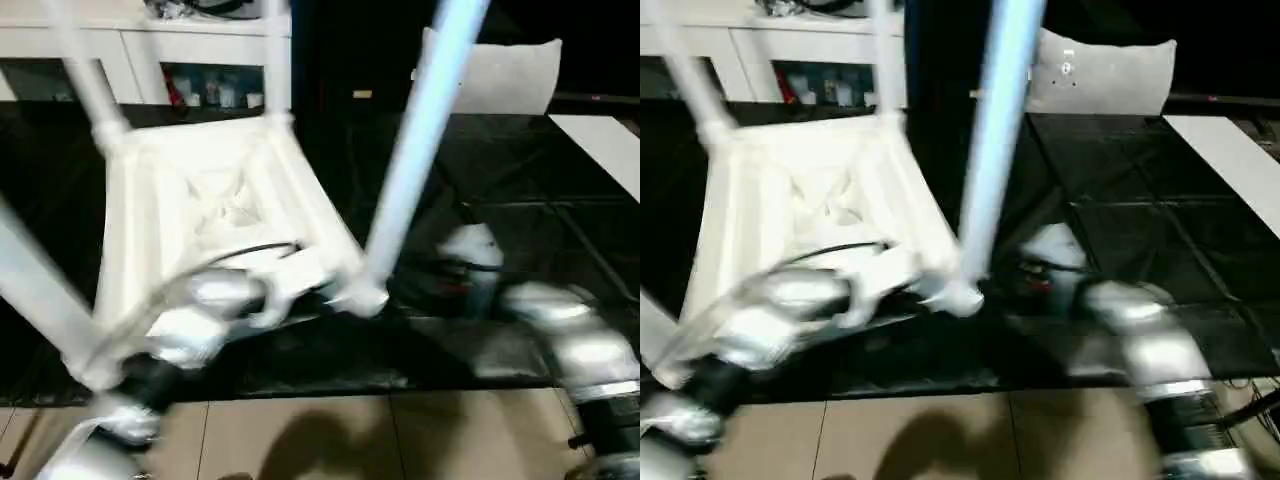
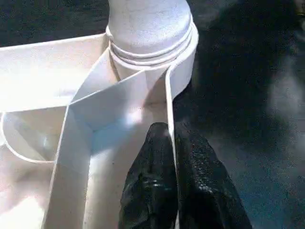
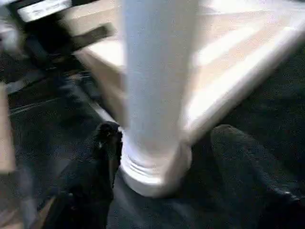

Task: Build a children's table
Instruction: Rotate leg to tighten

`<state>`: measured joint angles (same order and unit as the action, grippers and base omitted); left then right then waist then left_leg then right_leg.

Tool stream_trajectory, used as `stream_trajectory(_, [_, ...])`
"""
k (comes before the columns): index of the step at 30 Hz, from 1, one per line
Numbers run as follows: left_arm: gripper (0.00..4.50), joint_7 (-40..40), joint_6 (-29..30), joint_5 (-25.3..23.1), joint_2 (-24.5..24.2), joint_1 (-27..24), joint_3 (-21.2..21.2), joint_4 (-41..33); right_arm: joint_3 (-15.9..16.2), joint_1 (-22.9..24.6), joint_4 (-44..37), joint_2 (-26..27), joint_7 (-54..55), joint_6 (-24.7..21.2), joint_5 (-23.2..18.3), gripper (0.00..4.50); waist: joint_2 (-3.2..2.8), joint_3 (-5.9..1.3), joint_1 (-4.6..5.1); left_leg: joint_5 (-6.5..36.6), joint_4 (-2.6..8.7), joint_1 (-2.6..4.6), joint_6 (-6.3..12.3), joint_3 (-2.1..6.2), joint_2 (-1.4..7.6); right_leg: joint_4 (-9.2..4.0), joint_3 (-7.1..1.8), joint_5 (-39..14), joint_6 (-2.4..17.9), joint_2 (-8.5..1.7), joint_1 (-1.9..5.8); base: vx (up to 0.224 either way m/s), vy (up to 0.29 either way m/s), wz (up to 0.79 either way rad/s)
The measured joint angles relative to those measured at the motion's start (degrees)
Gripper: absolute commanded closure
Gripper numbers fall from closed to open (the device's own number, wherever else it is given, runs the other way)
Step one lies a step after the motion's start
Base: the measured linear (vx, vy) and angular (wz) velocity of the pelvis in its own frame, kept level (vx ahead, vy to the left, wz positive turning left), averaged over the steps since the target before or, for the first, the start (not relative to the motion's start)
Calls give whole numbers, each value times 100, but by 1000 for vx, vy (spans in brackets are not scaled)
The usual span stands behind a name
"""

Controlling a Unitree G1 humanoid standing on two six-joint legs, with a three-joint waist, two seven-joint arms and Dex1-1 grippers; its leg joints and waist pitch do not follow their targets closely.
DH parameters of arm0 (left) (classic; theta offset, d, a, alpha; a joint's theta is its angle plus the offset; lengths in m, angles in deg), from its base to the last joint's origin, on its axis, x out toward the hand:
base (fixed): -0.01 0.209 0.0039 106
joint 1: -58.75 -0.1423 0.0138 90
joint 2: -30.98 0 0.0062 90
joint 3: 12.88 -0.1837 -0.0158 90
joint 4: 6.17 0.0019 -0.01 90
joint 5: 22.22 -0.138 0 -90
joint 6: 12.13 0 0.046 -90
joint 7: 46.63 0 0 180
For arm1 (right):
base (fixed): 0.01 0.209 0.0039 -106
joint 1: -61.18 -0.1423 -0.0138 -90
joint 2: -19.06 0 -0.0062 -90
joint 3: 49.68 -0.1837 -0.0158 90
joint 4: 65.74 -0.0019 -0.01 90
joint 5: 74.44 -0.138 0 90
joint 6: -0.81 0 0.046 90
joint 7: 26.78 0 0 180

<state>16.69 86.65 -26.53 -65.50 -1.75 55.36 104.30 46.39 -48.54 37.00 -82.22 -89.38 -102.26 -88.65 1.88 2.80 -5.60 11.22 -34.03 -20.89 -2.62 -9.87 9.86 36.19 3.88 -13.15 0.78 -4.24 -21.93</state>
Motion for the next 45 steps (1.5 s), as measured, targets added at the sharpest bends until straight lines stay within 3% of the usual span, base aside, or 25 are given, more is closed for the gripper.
stream_trajectory(1, [450,101,-71,20,-58,0,-58,-13,70,-30,65,-10,-144,12,-7,167,4,2,-23,1,-5,-4,2,-1,-1,-1,0,1,2,-3,-1,0,0,0])
stream_trajectory(5, [450,381,-307,77,-206,0,-163,-44,148,-61,211,-79,-526,54,-108,197,30,10,-111,9,-26,-12,17,-1,-4,-2,-1,5,7,-7,0,0,0,0])
stream_trajectory(9, [450,596,-583,76,-303,1,-166,33,247,-117,395,-166,-932,166,-118,231,71,7,-113,10,-29,-8,17,-2,-3,0,0,6,10,-8,2,0,0,0])
stream_trajectory(19, [450,729,-754,92,-402,5,-168,80,314,-247,816,-77,-1100,367,-90,306,95,3,-100,9,-29,-5,15,-2,-1,7,0,7,12,-7,2,0,0,0])
stream_trajectory(22, [450,732,-756,91,-408,4,-165,82,325,-247,866,-39,-1042,443,-18,306,96,3,-94,8,-30,-2,14,-2,-1,9,0,8,12,-6,3,0,0,0])
stream_trajectory(25, [450,732,-756,88,-413,4,-161,84,312,-247,891,8,-1030,275,-71,267,96,3,-93,7,-30,0,13,-2,0,12,-1,8,12,-6,3,0,0,0])
stream_trajectory(29, [450,737,-777,88,-404,4,-162,90,312,-259,897,32,-1044,195,-113,265,96,3,-102,7,-29,-2,13,-2,0,11,0,8,12,-6,2,0,0,0])
stream_trajectory(37, [450,750,-864,89,-376,51,-170,200,333,-400,1005,190,-972,336,-75,183,96,3,-117,5,-30,-1,9,-3,0,15,0,8,13,-7,3,0,0,0])
stream_trajectory(41, [450,750,-897,88,-374,57,-173,226,350,-446,1018,198,-919,428,13,183,96,3,-119,4,-30,-1,9,-3,0,16,0,8,13,-7,3,0,0,0])
stream_trajectory(45, [450,750,-907,86,-374,59,-173,235,349,-445,1019,207,-1027,287,-90,222,96,3,-118,4,-30,0,9,-3,0,16,0,8,13,-7,3,0,0,0])
